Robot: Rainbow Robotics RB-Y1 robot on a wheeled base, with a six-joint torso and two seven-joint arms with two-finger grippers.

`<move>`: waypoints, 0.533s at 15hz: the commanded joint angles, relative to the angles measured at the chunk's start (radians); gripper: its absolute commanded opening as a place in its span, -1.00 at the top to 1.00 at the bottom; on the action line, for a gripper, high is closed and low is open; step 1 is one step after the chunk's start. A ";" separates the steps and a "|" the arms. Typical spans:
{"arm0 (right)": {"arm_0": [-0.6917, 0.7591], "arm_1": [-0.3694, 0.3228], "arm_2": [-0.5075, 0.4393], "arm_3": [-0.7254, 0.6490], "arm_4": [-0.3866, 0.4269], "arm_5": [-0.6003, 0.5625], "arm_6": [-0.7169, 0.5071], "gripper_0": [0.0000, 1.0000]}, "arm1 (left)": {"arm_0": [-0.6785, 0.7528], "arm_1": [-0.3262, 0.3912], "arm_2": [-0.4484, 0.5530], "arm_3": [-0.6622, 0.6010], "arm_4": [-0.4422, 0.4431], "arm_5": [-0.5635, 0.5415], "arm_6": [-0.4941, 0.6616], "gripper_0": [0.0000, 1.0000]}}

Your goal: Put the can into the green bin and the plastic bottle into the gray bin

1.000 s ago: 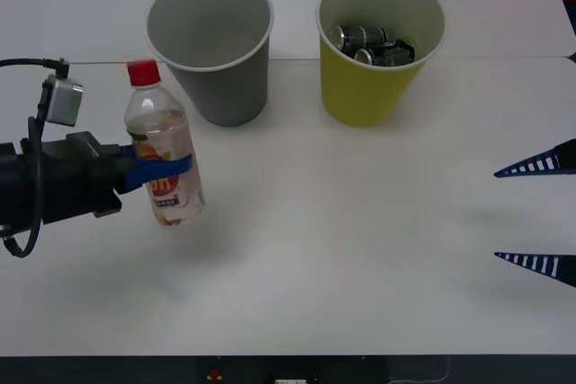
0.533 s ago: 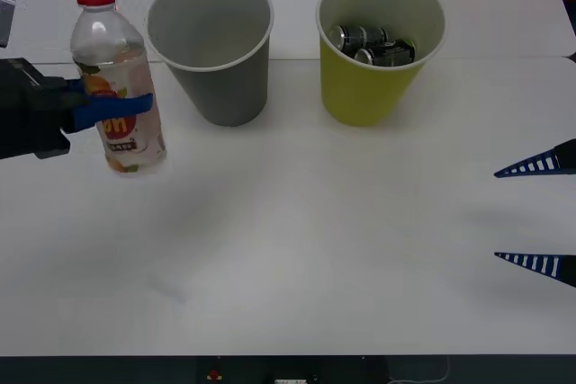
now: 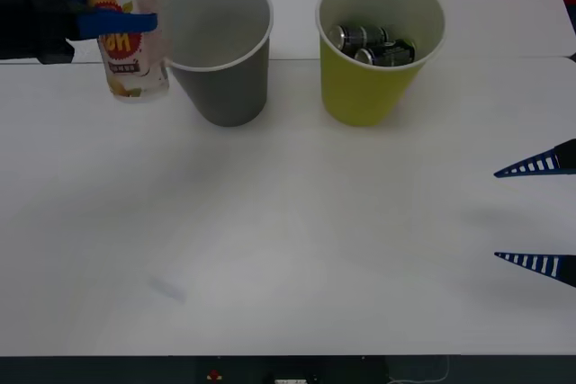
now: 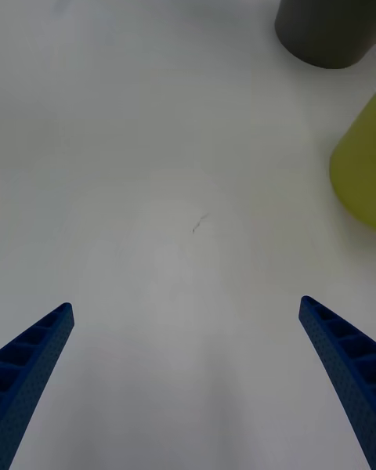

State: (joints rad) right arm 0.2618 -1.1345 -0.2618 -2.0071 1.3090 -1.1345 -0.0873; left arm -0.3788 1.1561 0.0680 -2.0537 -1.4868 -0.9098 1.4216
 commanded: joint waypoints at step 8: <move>0.000 0.000 0.000 0.000 0.000 0.000 0.000 -1.00 | -0.600 -0.148 -0.392 0.466 -0.191 -0.158 -0.053 1.00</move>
State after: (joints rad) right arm 0.2618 -1.1345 -0.2618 -2.0072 1.3090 -1.1345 -0.0873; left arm -0.9429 1.0104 -0.2828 -1.6161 -1.6716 -1.0809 1.3695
